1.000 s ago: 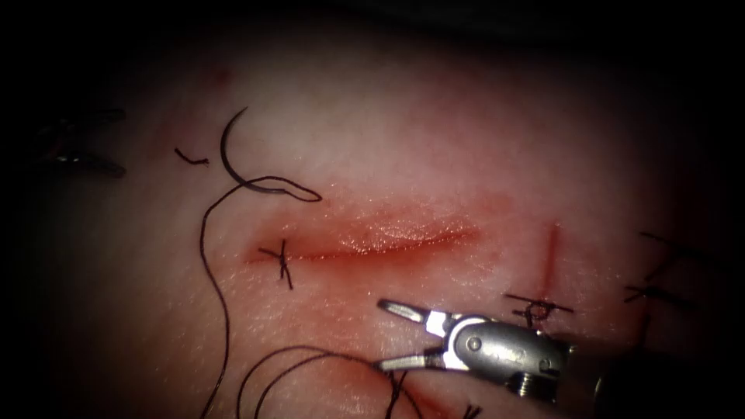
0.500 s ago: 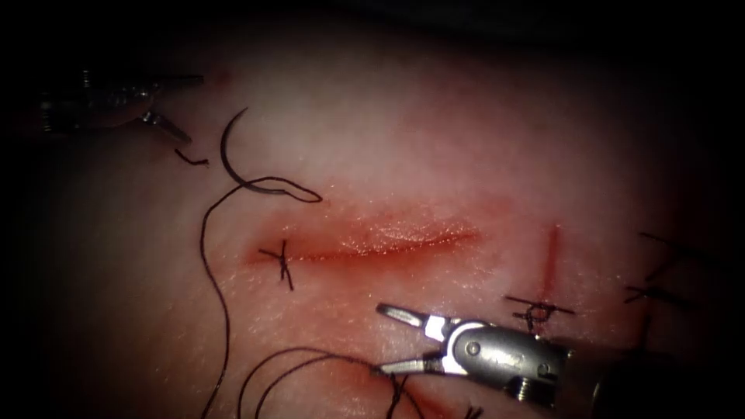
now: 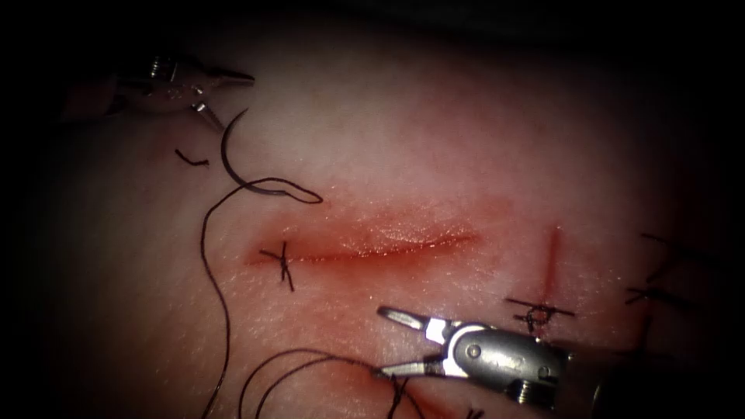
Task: Wound Closure
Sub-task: Grab the needle with the left needle holder.
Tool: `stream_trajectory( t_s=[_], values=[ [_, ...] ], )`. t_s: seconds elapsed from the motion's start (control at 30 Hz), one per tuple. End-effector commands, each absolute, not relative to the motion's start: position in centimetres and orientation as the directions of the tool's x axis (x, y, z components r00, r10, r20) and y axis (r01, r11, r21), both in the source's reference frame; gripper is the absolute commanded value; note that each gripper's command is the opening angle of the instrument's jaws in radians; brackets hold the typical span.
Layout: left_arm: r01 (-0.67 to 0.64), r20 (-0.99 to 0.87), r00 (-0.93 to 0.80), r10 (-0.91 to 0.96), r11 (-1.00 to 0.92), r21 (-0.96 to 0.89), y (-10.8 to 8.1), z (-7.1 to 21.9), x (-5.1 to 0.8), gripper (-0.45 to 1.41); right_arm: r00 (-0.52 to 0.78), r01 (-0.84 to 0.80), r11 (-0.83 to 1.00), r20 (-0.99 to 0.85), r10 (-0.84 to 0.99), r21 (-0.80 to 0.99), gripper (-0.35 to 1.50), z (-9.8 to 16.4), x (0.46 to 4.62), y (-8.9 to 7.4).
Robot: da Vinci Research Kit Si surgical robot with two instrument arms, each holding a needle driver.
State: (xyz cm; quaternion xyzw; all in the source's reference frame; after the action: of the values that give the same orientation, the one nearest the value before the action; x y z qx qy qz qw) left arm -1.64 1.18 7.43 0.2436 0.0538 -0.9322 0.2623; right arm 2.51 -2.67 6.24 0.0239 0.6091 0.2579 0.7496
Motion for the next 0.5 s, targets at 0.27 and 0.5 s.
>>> stream_trajectory(
  t_s=[0.27,0.5],
  values=[
    [0.605,-0.458,-0.709,-0.536,-0.797,-0.004,1.08,7.62,-1.63,0.27,0.121,-0.355,0.864,-0.899,0.42,0.356,0.88,6.3,2.58,-2.69],
    [0.629,-0.454,-0.694,-0.559,-0.777,-0.004,1.07,7.62,-1.64,0.14,0.121,-0.356,0.864,-0.899,0.42,0.356,0.88,6.3,2.58,-2.69]
  ],
)
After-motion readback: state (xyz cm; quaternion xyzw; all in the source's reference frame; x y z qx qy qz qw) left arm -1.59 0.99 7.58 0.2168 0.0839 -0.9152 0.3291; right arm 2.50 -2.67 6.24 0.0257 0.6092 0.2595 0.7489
